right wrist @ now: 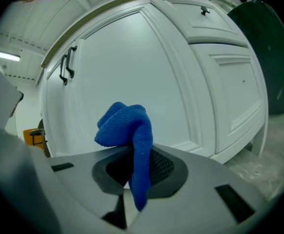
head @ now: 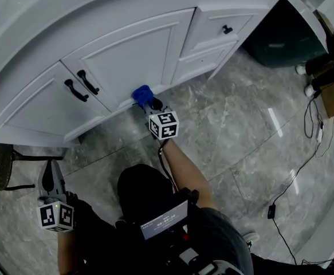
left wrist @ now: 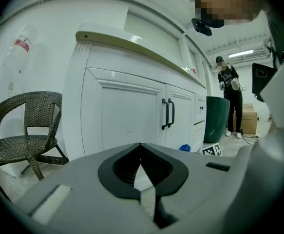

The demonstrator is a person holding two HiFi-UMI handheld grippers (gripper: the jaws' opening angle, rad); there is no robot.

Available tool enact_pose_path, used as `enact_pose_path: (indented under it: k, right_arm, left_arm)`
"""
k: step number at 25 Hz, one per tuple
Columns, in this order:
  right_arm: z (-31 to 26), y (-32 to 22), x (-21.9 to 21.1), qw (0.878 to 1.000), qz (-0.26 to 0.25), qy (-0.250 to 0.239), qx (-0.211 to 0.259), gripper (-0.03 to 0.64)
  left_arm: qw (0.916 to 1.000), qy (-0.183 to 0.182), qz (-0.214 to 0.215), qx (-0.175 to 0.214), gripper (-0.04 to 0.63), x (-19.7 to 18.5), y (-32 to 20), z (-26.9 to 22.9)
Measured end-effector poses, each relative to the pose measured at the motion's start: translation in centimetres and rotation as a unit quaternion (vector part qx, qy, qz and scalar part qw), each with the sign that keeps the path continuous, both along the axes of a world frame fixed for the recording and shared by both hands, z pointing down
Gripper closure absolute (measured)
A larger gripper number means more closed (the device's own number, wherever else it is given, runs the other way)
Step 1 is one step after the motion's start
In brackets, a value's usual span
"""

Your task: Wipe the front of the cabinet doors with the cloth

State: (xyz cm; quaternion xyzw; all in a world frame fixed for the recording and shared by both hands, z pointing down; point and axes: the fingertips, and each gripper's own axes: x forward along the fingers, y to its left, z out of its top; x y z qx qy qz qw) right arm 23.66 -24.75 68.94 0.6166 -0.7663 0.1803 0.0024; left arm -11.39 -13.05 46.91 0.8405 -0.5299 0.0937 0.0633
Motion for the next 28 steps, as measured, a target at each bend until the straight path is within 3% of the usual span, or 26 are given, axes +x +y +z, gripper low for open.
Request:
enact_pose_path:
  k: [7,15,18,22,25,28]
  right_arm:
    - [0.8,0.3,9.1,0.994,0.101,0.017,-0.022,0.568]
    - [1.0,1.4,14.9,0.988,0.151,0.01,-0.042,0.568]
    - [0.6,2.2,14.6,0.988,0.148,0.002,-0.045,0.568]
    - [0.2,4.3,8.3,0.996,0.077,-0.01,-0.049,0.568]
    - [-0.2,5.3,-0.3,0.998,-0.037,-0.006,-0.048,0.568]
    - [-0.3,6.0,-8.8,0.987,-0.152,0.005,-0.054,0.568]
  left_arm:
    - [1.0,0.002,0.008,0.001,0.592,1.0,-0.2,-0.2]
    - [0.9999,0.003,0.016,-0.005,0.592,1.6,0.3,0.2]
    - [0.9998,0.01,0.012,-0.008,0.592,1.5,0.4,0.2]
    - [0.9993,0.035,0.012,-0.002,0.592,1.7,0.1,-0.1]
    - [0.9985,0.053,0.015,-0.001,0.592,1.7,0.2,-0.1]
    - [0.9982,0.058,0.013,-0.002,0.592,1.0,0.9,-0.3]
